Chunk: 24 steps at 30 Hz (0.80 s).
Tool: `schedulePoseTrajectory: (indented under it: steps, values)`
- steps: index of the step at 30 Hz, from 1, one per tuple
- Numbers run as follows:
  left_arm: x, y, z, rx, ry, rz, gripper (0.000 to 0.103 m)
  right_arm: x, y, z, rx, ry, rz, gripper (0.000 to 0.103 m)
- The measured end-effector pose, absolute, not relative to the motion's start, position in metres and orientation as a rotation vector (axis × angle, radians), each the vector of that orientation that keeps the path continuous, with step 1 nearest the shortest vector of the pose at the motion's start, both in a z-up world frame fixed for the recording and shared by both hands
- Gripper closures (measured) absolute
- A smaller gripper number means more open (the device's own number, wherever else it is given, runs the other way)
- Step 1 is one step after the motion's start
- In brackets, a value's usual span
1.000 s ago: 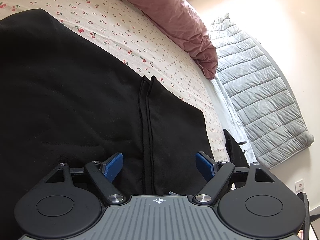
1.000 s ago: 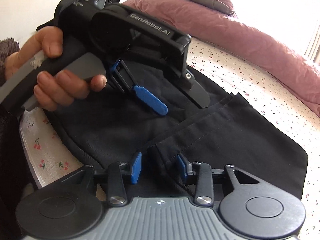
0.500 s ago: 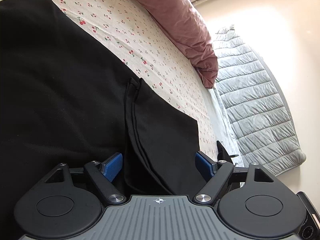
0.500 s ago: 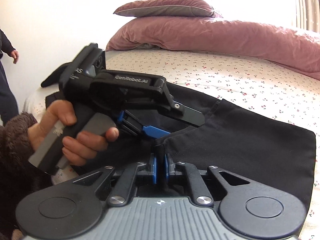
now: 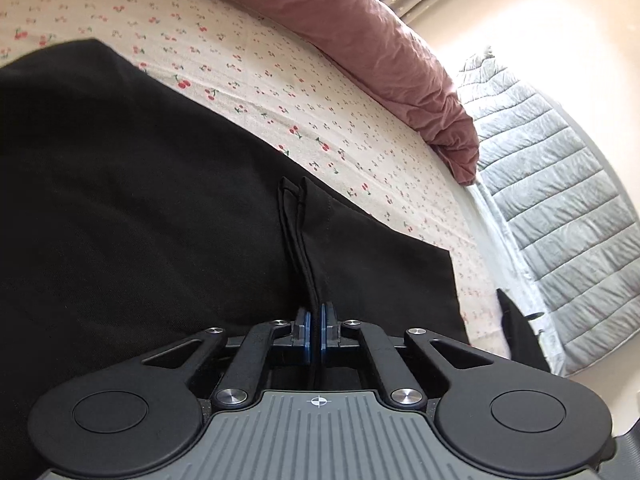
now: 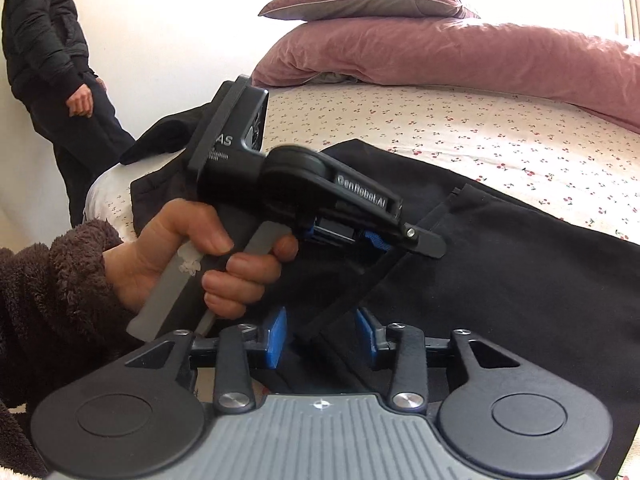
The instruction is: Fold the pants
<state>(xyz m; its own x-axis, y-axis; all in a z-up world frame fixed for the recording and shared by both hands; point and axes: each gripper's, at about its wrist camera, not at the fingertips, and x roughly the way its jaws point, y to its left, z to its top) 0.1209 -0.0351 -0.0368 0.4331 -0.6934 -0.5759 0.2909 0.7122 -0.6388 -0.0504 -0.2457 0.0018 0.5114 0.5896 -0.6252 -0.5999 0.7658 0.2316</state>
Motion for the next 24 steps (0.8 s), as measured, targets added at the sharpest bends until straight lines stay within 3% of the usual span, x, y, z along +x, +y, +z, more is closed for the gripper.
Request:
schedulePoseTrajectory:
  steps: [12,19,24]
  values:
    - [0.11,0.01,0.007,-0.222,0.886,-0.509,0.101,-0.016,-0.294,-0.022,0.039,0.78,0.365,0.054]
    - [0.105,0.066,0.016,-0.188,0.859,-0.431,0.101,-0.014,-0.284,-0.031,-0.019,0.797,0.353,0.038]
    - [0.102,0.122,0.021,-0.203,0.83,-0.33,0.101,-0.013,-0.271,-0.031,-0.061,0.779,0.389,0.034]
